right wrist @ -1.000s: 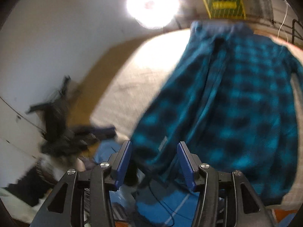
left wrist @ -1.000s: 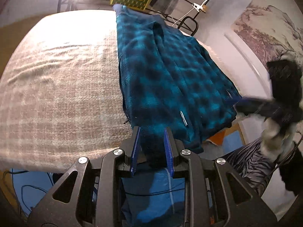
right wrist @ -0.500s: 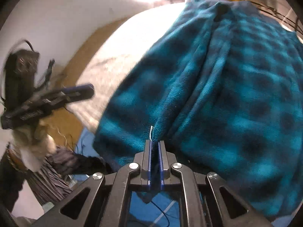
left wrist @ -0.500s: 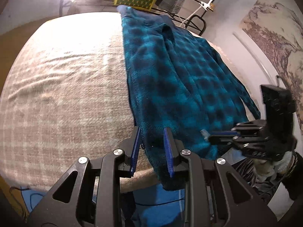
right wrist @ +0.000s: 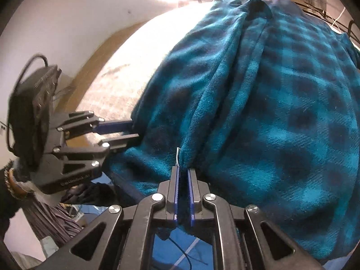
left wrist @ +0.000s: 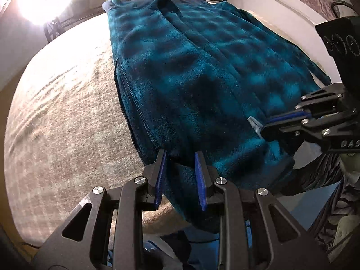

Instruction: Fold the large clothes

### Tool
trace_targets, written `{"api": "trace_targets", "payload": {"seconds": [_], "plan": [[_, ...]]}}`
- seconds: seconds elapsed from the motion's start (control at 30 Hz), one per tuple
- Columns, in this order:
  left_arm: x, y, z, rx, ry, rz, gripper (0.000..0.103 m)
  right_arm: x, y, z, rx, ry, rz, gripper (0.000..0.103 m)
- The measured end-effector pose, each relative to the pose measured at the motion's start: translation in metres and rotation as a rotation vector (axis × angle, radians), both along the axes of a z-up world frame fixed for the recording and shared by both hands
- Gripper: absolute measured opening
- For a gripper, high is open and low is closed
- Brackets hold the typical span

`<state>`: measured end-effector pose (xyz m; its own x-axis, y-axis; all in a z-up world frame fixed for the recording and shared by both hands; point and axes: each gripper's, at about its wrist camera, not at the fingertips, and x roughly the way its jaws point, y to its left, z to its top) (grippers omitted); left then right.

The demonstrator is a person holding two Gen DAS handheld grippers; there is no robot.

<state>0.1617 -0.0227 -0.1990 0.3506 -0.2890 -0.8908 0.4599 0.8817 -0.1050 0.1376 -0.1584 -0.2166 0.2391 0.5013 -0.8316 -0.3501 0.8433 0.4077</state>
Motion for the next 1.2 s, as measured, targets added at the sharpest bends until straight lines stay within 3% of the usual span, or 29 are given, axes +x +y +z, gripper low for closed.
{"api": "trace_targets", "payload": {"seconds": [0.1,0.2,0.23,0.37,0.47,0.53,0.63,0.77,0.9,1.0,1.2], "plan": [[-0.004,0.003,0.014,-0.025,-0.036,0.018,0.023,-0.009,-0.022,0.014,0.057,-0.068,-0.033,0.036],[-0.011,0.001,0.038,-0.1,-0.095,0.02,0.023,-0.019,-0.052,0.034,0.073,-0.169,-0.099,0.04],[-0.012,0.0,0.045,-0.084,-0.105,-0.015,0.023,-0.022,-0.064,0.038,0.075,-0.19,-0.125,0.044],[-0.015,-0.024,0.065,-0.138,-0.142,-0.062,0.023,-0.033,-0.104,0.047,0.076,-0.243,-0.245,0.049],[-0.012,-0.046,0.071,-0.183,-0.123,-0.093,0.023,-0.04,-0.139,0.054,0.074,-0.264,-0.325,0.05],[-0.011,-0.058,0.073,-0.21,-0.108,-0.11,0.023,-0.045,-0.161,0.06,0.059,-0.279,-0.376,0.058],[-0.013,-0.083,0.076,-0.235,-0.094,-0.153,0.023,-0.052,-0.193,0.064,0.041,-0.292,-0.441,0.061],[-0.017,-0.12,0.074,-0.245,-0.08,-0.225,0.023,-0.059,-0.239,0.062,0.042,-0.269,-0.537,0.061],[-0.023,-0.15,0.073,-0.254,-0.066,-0.284,0.023,-0.059,-0.268,0.042,0.054,-0.178,-0.573,0.058],[-0.024,-0.172,0.068,-0.262,-0.036,-0.317,0.023,-0.055,-0.287,0.017,0.121,-0.076,-0.596,0.045],[-0.038,-0.215,0.049,-0.201,0.003,-0.437,0.023,-0.063,-0.295,-0.017,0.22,0.03,-0.586,0.045]]}}
